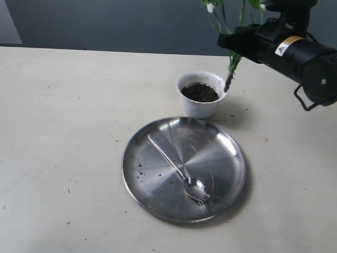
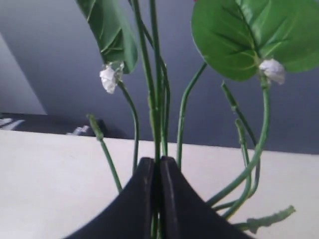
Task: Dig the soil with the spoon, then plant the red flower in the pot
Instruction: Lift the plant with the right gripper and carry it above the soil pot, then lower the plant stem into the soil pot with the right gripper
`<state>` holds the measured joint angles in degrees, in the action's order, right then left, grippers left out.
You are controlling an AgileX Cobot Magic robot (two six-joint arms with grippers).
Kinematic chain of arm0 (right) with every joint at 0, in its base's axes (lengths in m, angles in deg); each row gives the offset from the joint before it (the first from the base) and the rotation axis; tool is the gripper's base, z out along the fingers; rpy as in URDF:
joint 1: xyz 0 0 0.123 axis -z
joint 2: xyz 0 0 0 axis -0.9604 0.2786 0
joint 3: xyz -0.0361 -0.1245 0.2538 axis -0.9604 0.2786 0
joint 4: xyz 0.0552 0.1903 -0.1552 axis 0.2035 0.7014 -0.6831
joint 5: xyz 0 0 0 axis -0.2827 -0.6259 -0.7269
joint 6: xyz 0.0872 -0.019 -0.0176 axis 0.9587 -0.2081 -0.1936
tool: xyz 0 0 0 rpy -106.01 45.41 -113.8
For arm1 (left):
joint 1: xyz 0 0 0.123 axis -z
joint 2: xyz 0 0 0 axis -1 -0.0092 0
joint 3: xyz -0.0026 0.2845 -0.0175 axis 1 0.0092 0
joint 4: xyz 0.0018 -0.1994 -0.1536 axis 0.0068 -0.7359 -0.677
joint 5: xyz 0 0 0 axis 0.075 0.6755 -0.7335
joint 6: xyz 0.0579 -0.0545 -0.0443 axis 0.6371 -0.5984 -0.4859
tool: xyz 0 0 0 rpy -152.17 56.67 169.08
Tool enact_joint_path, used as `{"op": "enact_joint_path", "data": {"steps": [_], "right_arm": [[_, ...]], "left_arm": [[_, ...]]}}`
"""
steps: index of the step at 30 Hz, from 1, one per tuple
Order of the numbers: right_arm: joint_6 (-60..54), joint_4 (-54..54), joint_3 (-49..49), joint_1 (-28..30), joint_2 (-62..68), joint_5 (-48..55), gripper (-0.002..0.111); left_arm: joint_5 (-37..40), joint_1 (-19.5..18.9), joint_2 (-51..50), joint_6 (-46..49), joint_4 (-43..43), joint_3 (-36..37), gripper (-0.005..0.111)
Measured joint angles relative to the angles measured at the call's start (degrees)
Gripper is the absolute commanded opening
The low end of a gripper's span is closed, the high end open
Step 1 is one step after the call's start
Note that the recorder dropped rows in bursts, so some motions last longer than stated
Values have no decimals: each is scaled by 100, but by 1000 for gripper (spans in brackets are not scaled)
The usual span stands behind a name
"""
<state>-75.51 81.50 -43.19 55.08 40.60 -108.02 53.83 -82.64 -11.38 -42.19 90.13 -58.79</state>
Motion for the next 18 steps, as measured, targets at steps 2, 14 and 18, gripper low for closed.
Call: {"op": "enact_joint_path", "data": {"steps": [2,14,18], "right_arm": [[493,-619,12,-12,301,-806,-1],[120,-986,-536,-46,2042,-2429,-1],[-145,-1261,-847,-46,2282,-2595,-1]], "left_arm": [[0,0,0,0,0,0,1],[0,0,0,0,0,0,1],[0,0,0,0,0,0,1]]}}
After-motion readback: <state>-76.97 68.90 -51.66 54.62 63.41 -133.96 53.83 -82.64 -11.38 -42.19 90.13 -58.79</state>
